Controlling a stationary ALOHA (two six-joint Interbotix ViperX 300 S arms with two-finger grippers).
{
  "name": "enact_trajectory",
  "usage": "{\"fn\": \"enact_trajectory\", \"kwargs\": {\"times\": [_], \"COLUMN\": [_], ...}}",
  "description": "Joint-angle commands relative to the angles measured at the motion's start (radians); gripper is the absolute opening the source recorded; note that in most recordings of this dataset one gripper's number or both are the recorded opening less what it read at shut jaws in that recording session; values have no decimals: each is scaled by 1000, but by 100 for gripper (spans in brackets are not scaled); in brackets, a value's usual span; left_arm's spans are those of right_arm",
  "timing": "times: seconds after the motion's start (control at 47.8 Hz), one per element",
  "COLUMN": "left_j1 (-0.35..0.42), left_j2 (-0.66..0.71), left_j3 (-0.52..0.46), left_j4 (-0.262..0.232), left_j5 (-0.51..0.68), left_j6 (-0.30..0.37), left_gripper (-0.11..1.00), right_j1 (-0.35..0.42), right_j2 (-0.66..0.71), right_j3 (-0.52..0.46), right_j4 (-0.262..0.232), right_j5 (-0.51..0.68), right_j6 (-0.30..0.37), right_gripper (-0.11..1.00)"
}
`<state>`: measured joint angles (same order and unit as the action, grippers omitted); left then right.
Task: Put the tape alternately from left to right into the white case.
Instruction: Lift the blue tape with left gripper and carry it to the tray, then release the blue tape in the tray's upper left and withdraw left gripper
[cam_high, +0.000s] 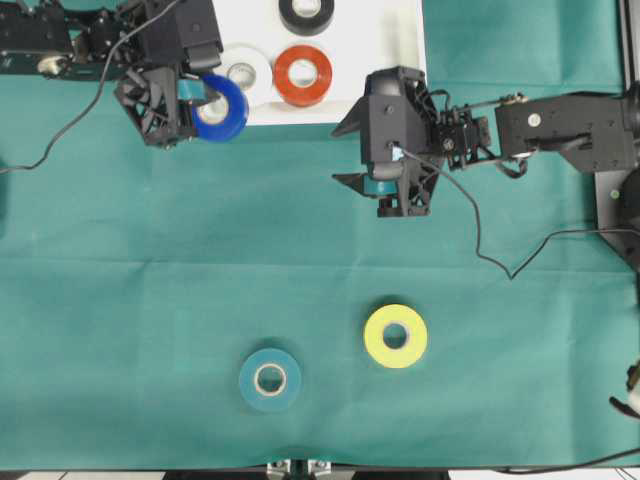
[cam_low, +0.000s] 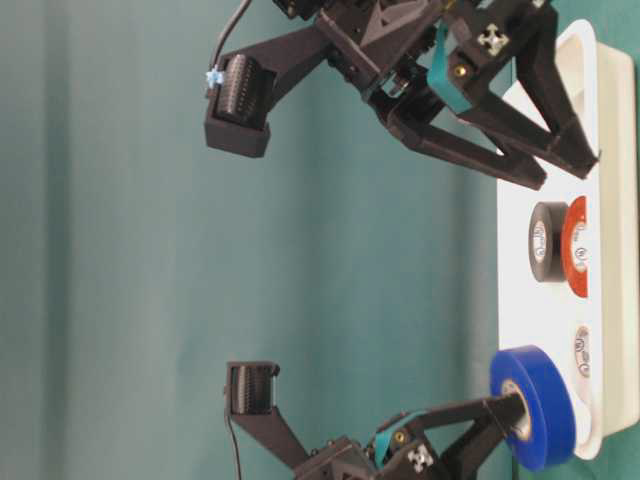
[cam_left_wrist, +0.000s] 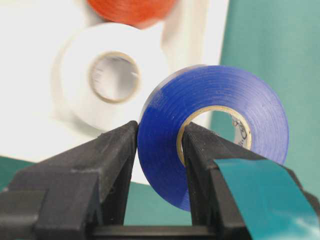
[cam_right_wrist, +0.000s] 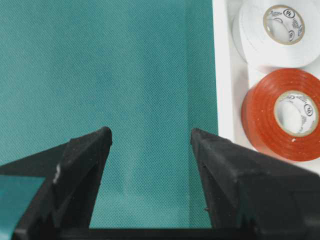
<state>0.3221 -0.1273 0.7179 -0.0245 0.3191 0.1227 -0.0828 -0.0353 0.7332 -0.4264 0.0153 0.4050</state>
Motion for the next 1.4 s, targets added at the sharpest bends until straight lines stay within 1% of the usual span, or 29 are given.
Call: {"fn": "enact_trajectory", "kwargs": {"times": [0.0, 0.335, 0.481, 0.816, 0.983, 1.151, 1.193, 1.255, 1.318, 1.381], "left_j1": [35, 156, 193, 235, 250, 261, 262, 262, 261, 261], "left_j2": [2, 77, 112, 187, 206, 213, 216, 219, 219, 216], "left_j3": [-38, -94, -120, -186, -202, -198, -196, -196, -193, -189], "left_j4": [3, 3, 3, 3, 3, 3, 3, 2, 2, 2], "left_j5": [-17, -67, -77, -78, -78, -78, -78, -78, -78, -78], "left_j6": [14, 86, 115, 189, 199, 201, 201, 201, 201, 201], "left_gripper": [-5, -5, -5, -5, -5, -4, -1, 8, 21, 37], "right_j1": [2, 2, 2, 2, 2, 2, 2, 2, 2, 2], "right_j2": [-6, -5, -5, -5, -5, -5, -5, -5, -5, -5], "right_j3": [-12, -12, -12, -12, -11, -11, -11, -11, -11, -9], "right_j4": [-2, 0, 0, 2, 0, 0, 0, 0, 0, 2], "right_j5": [-17, -17, -17, -18, -18, -18, -20, -18, -20, -18], "right_j6": [2, 3, 5, 3, 3, 5, 3, 3, 3, 5], "right_gripper": [70, 70, 70, 70, 70, 70, 70, 70, 70, 70]}}
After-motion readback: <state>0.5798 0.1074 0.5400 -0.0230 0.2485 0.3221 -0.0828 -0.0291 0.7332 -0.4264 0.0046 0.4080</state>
